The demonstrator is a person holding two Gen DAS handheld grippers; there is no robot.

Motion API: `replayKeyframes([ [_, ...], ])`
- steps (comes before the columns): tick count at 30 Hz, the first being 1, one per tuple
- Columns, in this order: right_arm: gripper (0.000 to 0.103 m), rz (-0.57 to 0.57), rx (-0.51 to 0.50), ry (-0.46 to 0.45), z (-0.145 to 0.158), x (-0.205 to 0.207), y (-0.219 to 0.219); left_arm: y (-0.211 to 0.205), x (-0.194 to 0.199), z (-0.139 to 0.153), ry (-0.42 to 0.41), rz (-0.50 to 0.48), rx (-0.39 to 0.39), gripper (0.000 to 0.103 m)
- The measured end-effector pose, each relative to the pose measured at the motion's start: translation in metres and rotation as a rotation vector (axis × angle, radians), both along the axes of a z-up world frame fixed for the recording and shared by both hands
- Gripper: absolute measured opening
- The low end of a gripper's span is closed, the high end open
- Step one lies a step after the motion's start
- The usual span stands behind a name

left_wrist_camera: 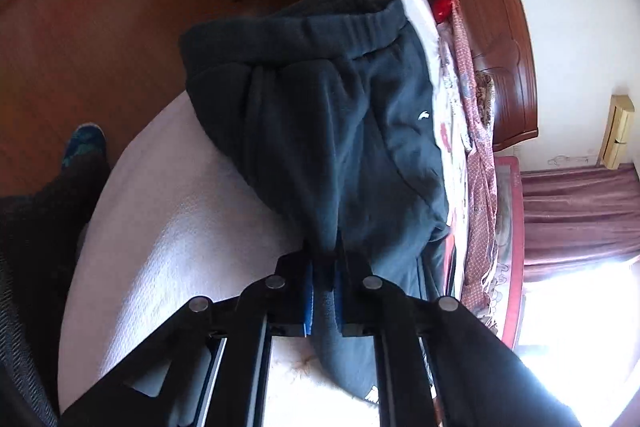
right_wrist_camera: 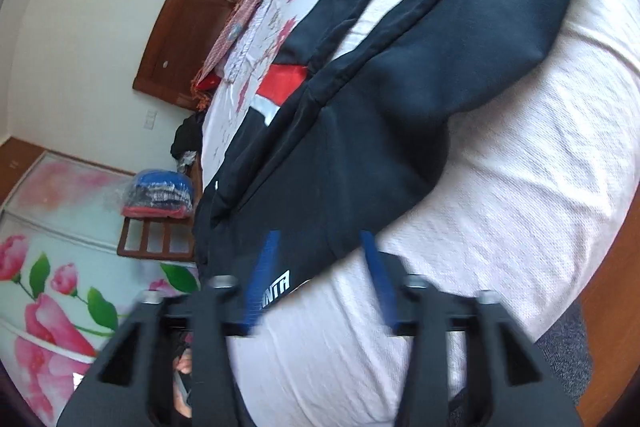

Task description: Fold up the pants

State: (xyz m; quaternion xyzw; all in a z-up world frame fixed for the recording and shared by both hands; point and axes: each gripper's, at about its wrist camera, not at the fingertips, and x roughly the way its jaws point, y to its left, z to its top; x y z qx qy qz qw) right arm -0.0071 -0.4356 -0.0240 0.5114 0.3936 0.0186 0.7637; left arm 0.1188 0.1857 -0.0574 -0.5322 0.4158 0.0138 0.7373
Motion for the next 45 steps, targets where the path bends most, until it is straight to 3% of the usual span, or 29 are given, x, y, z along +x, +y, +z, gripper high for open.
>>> replayKeyframes([
  [3,0.078,-0.068,0.072,-0.022,-0.011,-0.004,-0.010,0.003,-0.005,0.018,-0.045,-0.003,-0.025,0.006],
  [5,0.078,-0.090,0.115,-0.084,-0.016,-0.003,-0.014,0.003,-0.006,0.029,-0.085,-0.018,-0.028,0.006],
  [10,0.078,-0.193,0.060,-0.005,-0.034,0.012,-0.027,-0.002,-0.011,0.041,-0.113,-0.034,-0.034,0.006],
  [14,0.078,-0.194,-0.005,-0.047,-0.034,0.026,-0.027,-0.004,-0.013,0.044,-0.115,-0.036,-0.042,0.006],
  [15,0.071,-0.151,-0.052,-0.078,-0.027,0.033,-0.023,-0.003,-0.017,0.043,-0.114,-0.033,-0.049,0.006],
  [16,0.036,-0.103,-0.121,-0.054,-0.022,0.041,-0.019,-0.001,-0.027,0.043,-0.116,-0.030,-0.057,0.006],
  [17,0.010,-0.074,-0.142,-0.053,-0.019,0.045,-0.015,0.000,-0.029,0.043,-0.118,-0.027,-0.063,0.006],
  [18,0.004,-0.055,-0.123,-0.062,-0.018,0.048,-0.017,0.000,-0.032,0.045,-0.126,-0.024,-0.073,0.006],
  [27,0.004,0.035,-0.066,-0.236,0.040,0.007,-0.051,-0.007,-0.063,0.083,-0.206,-0.068,-0.067,0.006],
  [31,0.004,0.082,-0.094,-0.216,0.042,-0.019,-0.063,-0.013,-0.107,0.094,-0.174,-0.129,-0.011,0.006],
  [34,0.004,0.108,-0.091,-0.174,0.022,-0.033,-0.066,-0.014,-0.141,0.081,-0.092,-0.165,0.004,0.007],
  [37,0.007,0.171,-0.139,-0.050,-0.008,-0.030,-0.057,-0.018,-0.160,0.059,0.042,-0.218,0.123,0.010],
  [38,0.022,0.189,-0.145,-0.006,-0.017,-0.028,-0.053,-0.018,-0.160,0.049,0.087,-0.235,0.121,0.012],
  [40,0.035,0.150,-0.129,-0.003,-0.022,-0.034,-0.054,-0.017,-0.162,0.042,0.183,-0.219,0.188,0.015],
  [41,0.039,0.118,-0.106,-0.010,-0.021,-0.038,-0.058,-0.018,-0.163,0.045,0.174,-0.221,0.205,0.020],
  [42,0.040,0.087,-0.097,-0.018,-0.019,-0.045,-0.063,-0.021,-0.162,0.058,0.162,-0.232,0.282,0.032],
  [44,0.040,0.017,-0.103,-0.019,-0.011,-0.056,-0.078,-0.031,-0.170,0.089,0.096,-0.217,0.506,0.049],
  [45,0.042,-0.009,-0.118,-0.016,-0.008,-0.059,-0.088,-0.041,-0.172,0.112,0.017,-0.222,0.636,0.066],
])
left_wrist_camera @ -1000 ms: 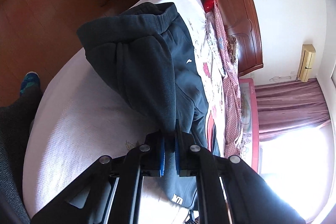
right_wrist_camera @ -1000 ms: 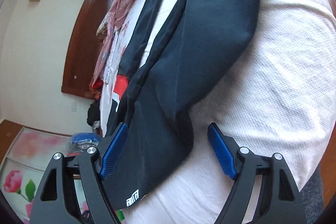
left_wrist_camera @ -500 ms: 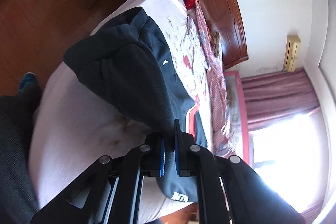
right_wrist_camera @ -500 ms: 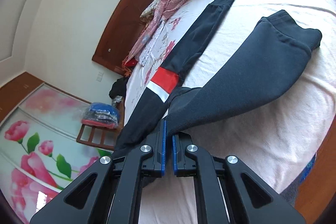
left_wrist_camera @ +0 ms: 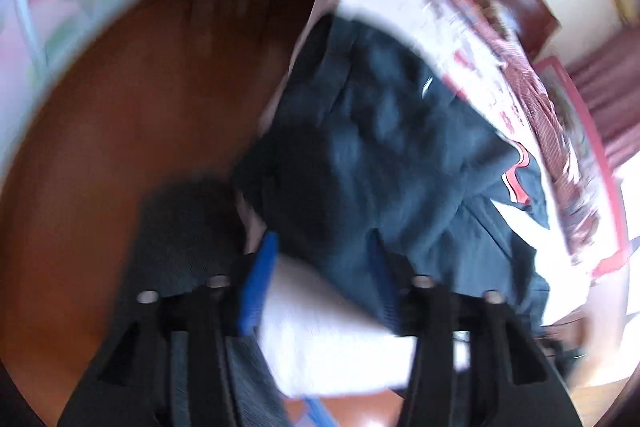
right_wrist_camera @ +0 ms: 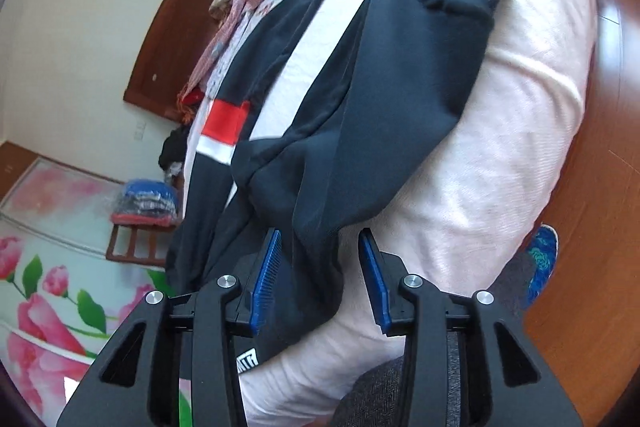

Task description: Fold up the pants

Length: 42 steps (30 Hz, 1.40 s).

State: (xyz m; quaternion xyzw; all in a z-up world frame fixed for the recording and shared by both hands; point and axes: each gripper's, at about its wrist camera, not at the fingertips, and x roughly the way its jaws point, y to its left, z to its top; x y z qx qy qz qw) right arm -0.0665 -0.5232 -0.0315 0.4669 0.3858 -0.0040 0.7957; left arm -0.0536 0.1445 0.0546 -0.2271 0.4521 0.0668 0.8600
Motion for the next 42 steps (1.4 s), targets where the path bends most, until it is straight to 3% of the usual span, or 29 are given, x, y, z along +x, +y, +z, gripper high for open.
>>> replayKeyframes([
  [1,0.042,-0.040,-0.023,0.005,0.003,-0.002,-0.011,-0.009,-0.002,0.015,-0.059,-0.025,0.076,0.078],
  [2,0.042,-0.096,-0.051,0.038,0.003,-0.001,-0.024,-0.023,-0.004,0.031,-0.133,-0.066,0.152,0.082],
  [4,0.042,-0.188,-0.025,0.049,-0.001,0.003,-0.052,-0.056,0.004,0.053,-0.239,-0.211,0.233,0.091],
  [6,0.042,-0.292,-0.048,0.089,-0.006,0.010,-0.076,-0.092,0.008,0.064,-0.296,-0.350,0.270,0.092],
  [8,0.042,-0.334,-0.050,0.083,-0.013,0.019,-0.092,-0.120,0.015,0.070,-0.329,-0.427,0.285,0.092],
  [11,0.042,-0.316,-0.053,0.076,-0.024,0.038,-0.104,-0.153,0.017,0.073,-0.330,-0.529,0.231,0.092],
  [13,0.042,-0.268,-0.177,0.040,-0.010,0.052,-0.096,-0.172,0.018,0.071,-0.320,-0.581,0.209,0.092],
  [14,0.030,-0.228,-0.276,0.058,0.000,0.062,-0.088,-0.182,0.018,0.070,-0.309,-0.606,0.212,0.092],
  [16,0.016,-0.170,-0.401,0.039,0.022,0.073,-0.078,-0.199,0.017,0.068,-0.302,-0.636,0.229,0.092],
  [18,0.014,-0.173,-0.538,-0.028,0.057,0.067,-0.074,-0.209,0.012,0.066,-0.298,-0.649,0.257,0.092],
  [19,0.009,-0.199,-0.558,-0.072,0.070,0.061,-0.079,-0.212,0.012,0.063,-0.284,-0.650,0.267,0.092],
  [22,0.007,-0.313,-0.582,-0.104,0.085,0.034,-0.108,-0.210,0.015,0.057,-0.248,-0.631,0.255,0.092],
  [25,0.007,-0.389,-0.561,0.048,0.049,0.021,-0.145,-0.205,0.023,0.040,-0.186,-0.613,0.227,0.092],
  [27,0.007,-0.382,-0.430,0.095,0.022,0.015,-0.158,-0.202,0.026,0.030,-0.152,-0.610,0.222,0.092],
  [28,0.008,-0.360,-0.377,0.031,0.020,0.011,-0.153,-0.202,0.026,0.026,-0.144,-0.608,0.230,0.092],
  [29,0.025,-0.321,-0.368,-0.019,0.023,0.012,-0.147,-0.202,0.027,0.024,-0.141,-0.608,0.241,0.092],
  [31,0.054,-0.283,-0.411,-0.021,0.030,0.028,-0.137,-0.201,0.029,0.020,-0.127,-0.604,0.250,0.092],
  [34,0.054,-0.242,-0.418,-0.013,0.037,0.058,-0.140,-0.203,0.033,0.019,-0.119,-0.602,0.246,0.092],
  [37,0.054,-0.055,-0.454,0.031,0.039,0.104,-0.126,-0.209,0.035,0.021,-0.127,-0.607,0.257,0.092],
  [40,0.054,0.176,-0.677,0.182,0.033,0.157,-0.086,-0.214,0.038,0.019,-0.121,-0.613,0.265,0.092],
  [42,0.058,0.191,-0.775,0.307,0.022,0.175,-0.079,-0.218,0.041,0.016,-0.104,-0.616,0.271,0.092],
])
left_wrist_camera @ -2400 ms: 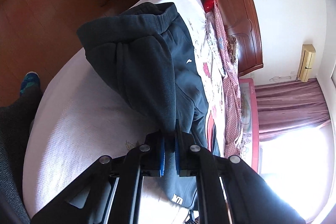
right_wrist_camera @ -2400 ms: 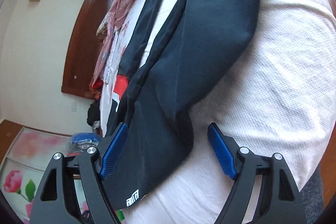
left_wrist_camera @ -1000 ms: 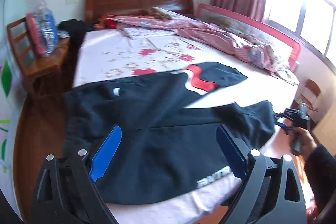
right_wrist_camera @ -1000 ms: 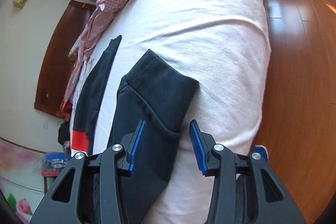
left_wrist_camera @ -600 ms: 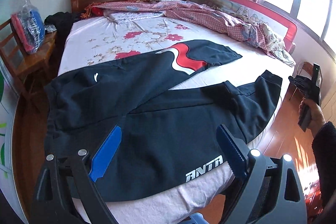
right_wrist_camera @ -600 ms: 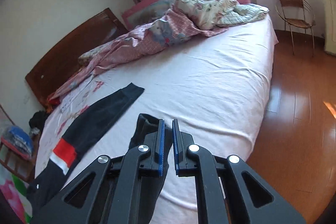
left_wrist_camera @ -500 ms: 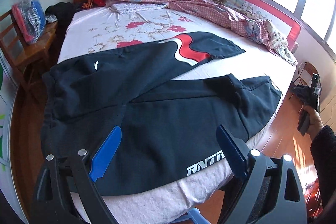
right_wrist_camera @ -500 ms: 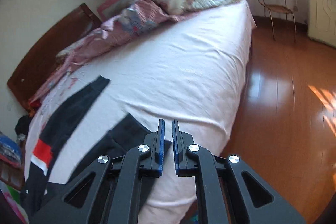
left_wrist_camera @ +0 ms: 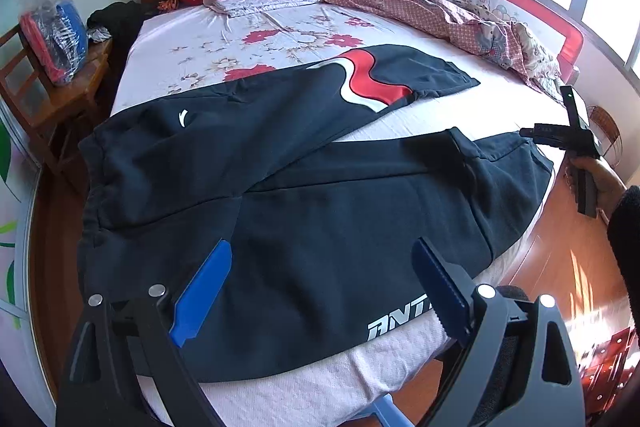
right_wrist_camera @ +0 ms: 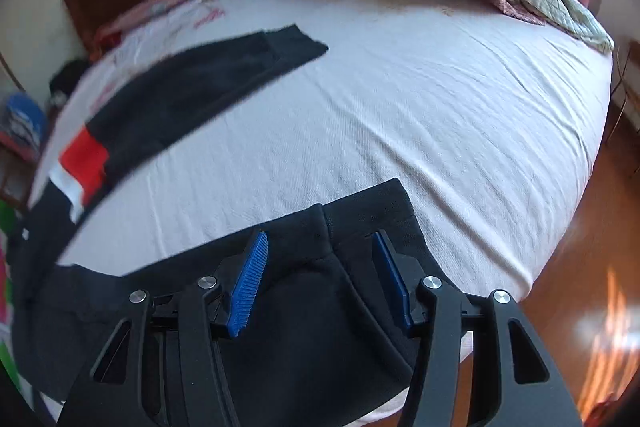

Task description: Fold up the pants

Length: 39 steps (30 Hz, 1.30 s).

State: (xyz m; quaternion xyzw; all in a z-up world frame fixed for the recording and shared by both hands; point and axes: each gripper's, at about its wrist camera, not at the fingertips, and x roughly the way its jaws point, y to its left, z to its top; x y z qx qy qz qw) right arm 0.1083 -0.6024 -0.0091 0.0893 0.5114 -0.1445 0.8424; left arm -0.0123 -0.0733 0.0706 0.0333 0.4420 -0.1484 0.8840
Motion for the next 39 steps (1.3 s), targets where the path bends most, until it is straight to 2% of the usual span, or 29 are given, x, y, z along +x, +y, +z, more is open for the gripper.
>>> replayKeyframes([
  [1,0.059,-0.024,-0.028,0.004,-0.002,0.003,0.000,-0.001,0.002,-0.002,0.009,0.002,0.001,0.092],
  [4,0.069,-0.104,0.028,-0.040,-0.006,0.000,-0.013,-0.001,0.009,-0.009,0.043,0.019,-0.017,0.092],
  [6,0.069,-0.116,0.086,-0.083,-0.004,-0.008,-0.020,-0.001,0.012,-0.013,0.066,0.023,-0.022,0.092],
  [7,0.072,-0.117,0.104,-0.094,-0.005,-0.008,-0.024,-0.001,0.013,-0.015,0.071,0.024,-0.021,0.092],
  [9,0.075,-0.158,0.078,-0.083,-0.009,-0.008,-0.034,-0.001,0.015,-0.019,0.076,0.028,-0.017,0.092],
  [11,0.076,-0.124,0.172,-0.076,-0.019,0.000,-0.039,-0.002,0.018,-0.023,0.102,0.025,-0.022,0.092],
  [12,0.076,-0.096,0.124,-0.076,-0.020,0.001,-0.034,-0.002,0.018,-0.025,0.109,0.026,-0.026,0.092],
  [13,0.072,-0.043,0.062,-0.066,-0.019,0.004,-0.024,-0.002,0.018,-0.025,0.110,0.029,-0.029,0.092],
  [14,0.064,-0.009,0.018,-0.035,-0.020,0.007,-0.017,-0.003,0.018,-0.025,0.110,0.029,-0.030,0.092],
  [15,0.058,0.009,0.016,-0.040,-0.016,0.008,-0.012,-0.003,0.019,-0.024,0.111,0.030,-0.029,0.092],
  [16,0.043,0.006,0.039,-0.056,-0.011,0.006,-0.012,-0.003,0.019,-0.024,0.109,0.036,-0.027,0.092],
  [17,0.036,-0.004,0.015,-0.077,-0.004,0.002,-0.008,-0.003,0.020,-0.024,0.109,0.040,-0.027,0.092],
  [19,0.029,-0.011,-0.037,-0.123,0.010,-0.007,-0.004,-0.001,0.022,-0.026,0.121,0.050,-0.026,0.092],
  [21,0.027,-0.047,-0.098,-0.171,0.023,-0.016,-0.006,0.001,0.024,-0.028,0.131,0.056,-0.029,0.092],
  [23,0.027,-0.069,-0.082,-0.261,0.031,-0.025,-0.013,0.002,0.023,-0.025,0.118,0.066,-0.030,0.092],
  [25,0.027,-0.126,-0.062,-0.236,0.016,-0.019,-0.022,0.005,0.022,-0.022,0.073,0.076,-0.024,0.092],
  [26,0.033,-0.125,-0.061,-0.218,0.003,-0.012,-0.024,0.005,0.022,-0.021,0.055,0.085,-0.009,0.092],
  [27,0.045,-0.114,-0.051,-0.168,-0.013,-0.005,-0.024,0.005,0.023,-0.021,0.054,0.083,-0.003,0.092],
  [28,0.073,-0.158,-0.052,-0.096,-0.023,-0.002,-0.027,0.004,0.025,-0.021,0.066,0.073,-0.001,0.092],
  [31,0.074,-0.310,0.126,-0.313,0.009,-0.041,-0.050,0.009,0.025,-0.014,0.053,0.077,-0.013,0.092],
  [33,0.074,-0.431,0.191,-0.358,0.020,-0.072,-0.071,0.013,0.025,-0.013,0.033,0.083,0.000,0.093],
  [35,0.075,-0.479,0.269,-0.296,0.014,-0.093,-0.086,0.016,0.026,-0.017,0.037,0.091,-0.007,0.093],
  [37,0.075,-0.499,0.237,-0.177,-0.001,-0.104,-0.087,0.017,0.028,-0.023,0.060,0.094,-0.030,0.093],
  [38,0.075,-0.509,0.252,-0.149,-0.011,-0.109,-0.088,0.016,0.028,-0.024,0.070,0.092,-0.038,0.093],
  [39,0.075,-0.514,0.313,-0.170,-0.021,-0.113,-0.089,0.014,0.027,-0.025,0.075,0.085,-0.046,0.093],
])
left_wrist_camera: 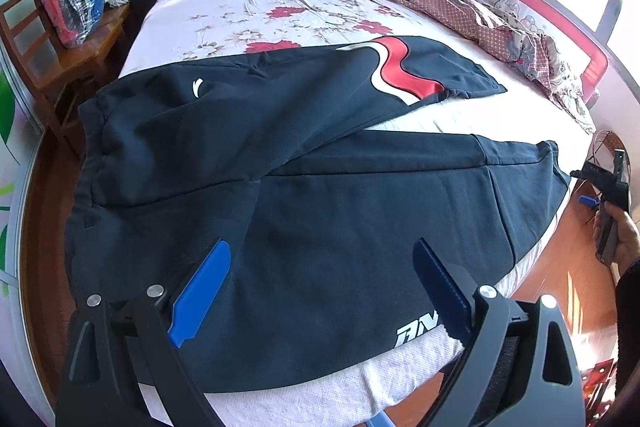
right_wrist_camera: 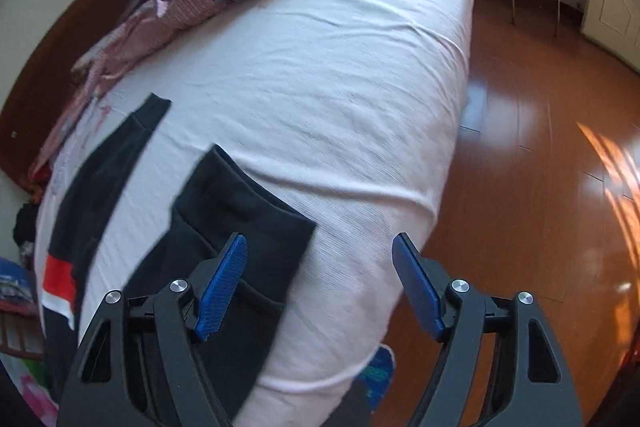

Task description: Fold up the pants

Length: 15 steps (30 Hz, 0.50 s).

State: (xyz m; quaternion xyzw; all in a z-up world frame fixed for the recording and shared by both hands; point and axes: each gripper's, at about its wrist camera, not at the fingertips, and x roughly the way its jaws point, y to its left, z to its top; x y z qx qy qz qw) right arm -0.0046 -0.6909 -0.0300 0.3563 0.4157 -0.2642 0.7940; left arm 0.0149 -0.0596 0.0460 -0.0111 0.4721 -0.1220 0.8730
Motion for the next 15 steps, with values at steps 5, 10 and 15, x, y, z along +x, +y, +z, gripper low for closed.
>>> replayKeyframes([
  [5,0.061,0.017,0.007,-0.105,-0.015,0.010,0.011,-0.004,-0.008,0.008,-0.037,-0.025,0.025,0.093],
  [10,0.000,0.028,-0.109,-0.023,-0.006,-0.008,0.010,0.020,-0.006,0.016,-0.060,0.049,0.005,0.094],
  [15,0.000,-0.037,-0.122,-0.013,-0.002,-0.026,-0.004,0.046,0.007,0.008,-0.031,0.119,0.007,0.095],
])
